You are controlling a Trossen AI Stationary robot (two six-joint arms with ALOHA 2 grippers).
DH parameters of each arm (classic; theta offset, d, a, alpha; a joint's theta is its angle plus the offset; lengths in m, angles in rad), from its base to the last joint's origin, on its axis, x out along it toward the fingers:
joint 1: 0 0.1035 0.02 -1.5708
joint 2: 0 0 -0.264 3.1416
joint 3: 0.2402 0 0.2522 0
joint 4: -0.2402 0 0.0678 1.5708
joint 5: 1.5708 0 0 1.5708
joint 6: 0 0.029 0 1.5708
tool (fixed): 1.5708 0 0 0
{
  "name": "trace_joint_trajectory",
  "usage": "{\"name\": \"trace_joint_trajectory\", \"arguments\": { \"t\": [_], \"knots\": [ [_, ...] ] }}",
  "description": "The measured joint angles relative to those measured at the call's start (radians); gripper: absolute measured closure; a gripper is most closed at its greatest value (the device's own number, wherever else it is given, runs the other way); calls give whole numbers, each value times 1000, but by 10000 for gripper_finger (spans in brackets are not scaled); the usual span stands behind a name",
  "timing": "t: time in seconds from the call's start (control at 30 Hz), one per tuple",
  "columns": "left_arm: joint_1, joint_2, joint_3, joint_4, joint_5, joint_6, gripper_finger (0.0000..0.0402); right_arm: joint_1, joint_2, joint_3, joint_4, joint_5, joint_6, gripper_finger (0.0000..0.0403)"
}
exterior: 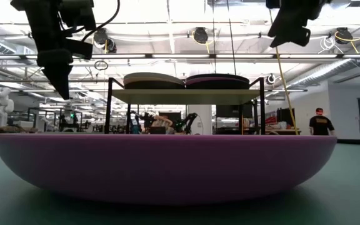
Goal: Place and stack plates onto a shelf
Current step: Stack the light green plate on top of the white plate on the shelf
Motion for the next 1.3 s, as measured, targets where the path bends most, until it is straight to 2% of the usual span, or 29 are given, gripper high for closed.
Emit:
{"name": "trace_joint_trajectory", "arguments": {
  "t": [0.23, 0.37, 0.67, 1.0, 1.2, 1.3],
  "knots": [
    [57, 5, 2, 3, 8, -4, 192, 21, 0, -52, 113, 0, 22, 248],
    [102, 49, 3, 21, -9, -52, 192, 22, 0, -52, 116, 0, 21, 248],
    [210, 161, 3, 31, -7, -35, 192, 22, -7, -52, 118, -3, 19, 248],
    [311, 173, 3, 75, -5, -25, 192, 22, -6, -52, 118, -5, 16, 248],
    [395, 173, 2, 122, 32, -44, 192, 22, -6, -52, 117, -31, 21, 248],
    [415, 173, -22, 201, 73, -41, 192, 22, -6, -52, 117, -35, 28, 248]
  ]
}}
